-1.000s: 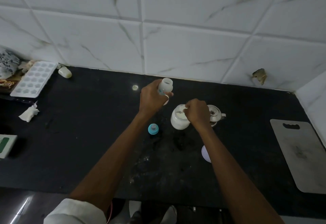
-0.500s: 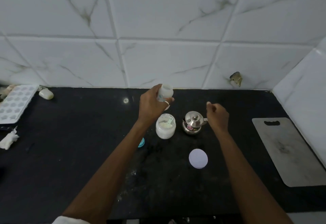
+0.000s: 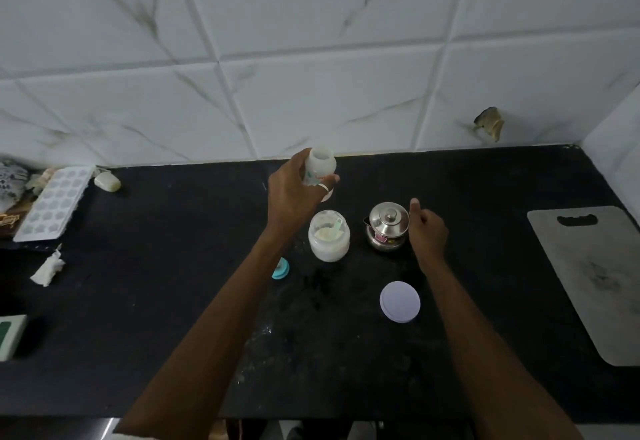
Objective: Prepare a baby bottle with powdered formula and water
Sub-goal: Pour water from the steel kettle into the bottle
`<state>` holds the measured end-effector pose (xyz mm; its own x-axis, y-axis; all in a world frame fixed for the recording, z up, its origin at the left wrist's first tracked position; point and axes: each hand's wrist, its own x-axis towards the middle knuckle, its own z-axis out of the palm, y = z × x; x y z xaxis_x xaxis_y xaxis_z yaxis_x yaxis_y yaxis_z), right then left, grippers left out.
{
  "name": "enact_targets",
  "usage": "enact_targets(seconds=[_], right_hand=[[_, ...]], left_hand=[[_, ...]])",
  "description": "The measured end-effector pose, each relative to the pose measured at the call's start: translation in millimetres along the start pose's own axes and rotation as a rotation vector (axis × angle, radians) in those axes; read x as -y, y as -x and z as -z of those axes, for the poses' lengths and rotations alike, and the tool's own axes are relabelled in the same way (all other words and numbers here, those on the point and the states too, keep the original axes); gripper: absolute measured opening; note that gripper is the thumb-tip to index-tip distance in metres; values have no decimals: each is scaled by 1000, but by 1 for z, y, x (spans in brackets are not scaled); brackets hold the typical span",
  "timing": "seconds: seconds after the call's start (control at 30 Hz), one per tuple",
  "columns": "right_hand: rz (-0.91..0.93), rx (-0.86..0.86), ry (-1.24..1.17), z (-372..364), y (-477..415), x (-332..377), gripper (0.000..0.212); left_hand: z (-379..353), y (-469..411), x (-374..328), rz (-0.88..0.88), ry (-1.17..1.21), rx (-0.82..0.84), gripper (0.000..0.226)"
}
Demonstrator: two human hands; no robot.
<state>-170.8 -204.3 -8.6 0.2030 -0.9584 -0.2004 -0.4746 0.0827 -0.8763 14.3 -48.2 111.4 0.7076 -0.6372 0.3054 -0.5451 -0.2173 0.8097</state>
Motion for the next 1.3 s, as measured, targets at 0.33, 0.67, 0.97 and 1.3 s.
enact_targets(seconds=[0.33,0.67,0.97,1.3], right_hand=[[62,22,16,-1,-8,-7,58],[97,27,-183,8,7,23,57],[366,-25,-395,62,39,192,57],[675,-25,-186,87,123,358,56]], left_hand=[[-8,11,3,12,-46,18,49],[8,19,-17,17,-31,22,46],[55,1,-55,-30,1,-41,56],[133,-27,-100,-33,5,-126,76]])
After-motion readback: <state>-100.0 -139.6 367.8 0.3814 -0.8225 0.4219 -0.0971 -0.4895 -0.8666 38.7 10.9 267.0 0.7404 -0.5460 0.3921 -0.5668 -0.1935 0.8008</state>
